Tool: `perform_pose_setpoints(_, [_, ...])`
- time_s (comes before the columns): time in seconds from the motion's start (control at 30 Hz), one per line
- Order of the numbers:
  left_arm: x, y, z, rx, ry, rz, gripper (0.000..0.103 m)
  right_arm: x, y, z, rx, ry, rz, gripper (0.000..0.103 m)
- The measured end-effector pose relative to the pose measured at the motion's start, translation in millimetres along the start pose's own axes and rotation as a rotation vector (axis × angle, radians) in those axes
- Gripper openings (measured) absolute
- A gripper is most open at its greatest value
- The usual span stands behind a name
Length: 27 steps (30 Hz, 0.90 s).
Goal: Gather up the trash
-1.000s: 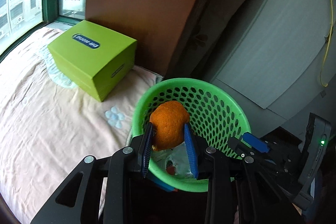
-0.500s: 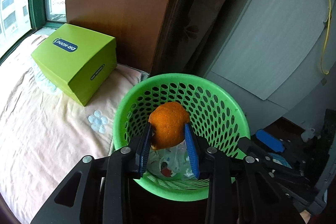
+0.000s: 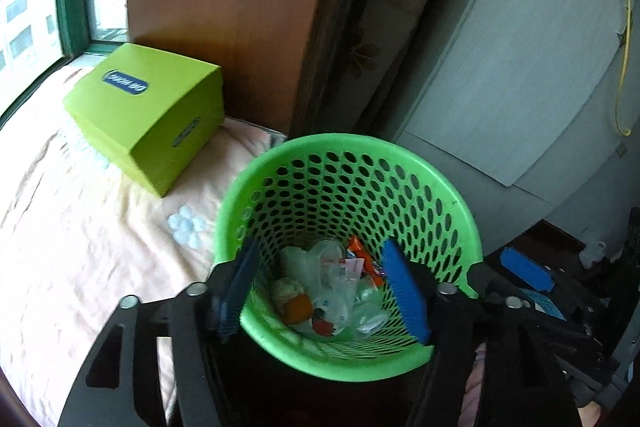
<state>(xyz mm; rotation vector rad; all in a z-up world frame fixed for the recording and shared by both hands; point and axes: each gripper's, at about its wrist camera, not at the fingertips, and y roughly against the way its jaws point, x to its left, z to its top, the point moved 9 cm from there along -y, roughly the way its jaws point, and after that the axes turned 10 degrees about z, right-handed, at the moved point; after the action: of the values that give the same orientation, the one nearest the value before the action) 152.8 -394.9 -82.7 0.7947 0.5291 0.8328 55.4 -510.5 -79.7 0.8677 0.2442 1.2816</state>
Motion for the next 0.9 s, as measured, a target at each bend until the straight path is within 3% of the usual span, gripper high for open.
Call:
perform_pose_setpoints(0.5, [88, 57, -7, -0.096, 0.116, 0.177, 0.088, 63, -5, -3, -0.001, 0.079, 0.090, 0.076])
perform_pose_setpoints(0.9, [174, 106, -36, -0.154, 0.228, 0.344, 0.094, 135, -14, -9, 0.007, 0.174, 0.201, 0.083])
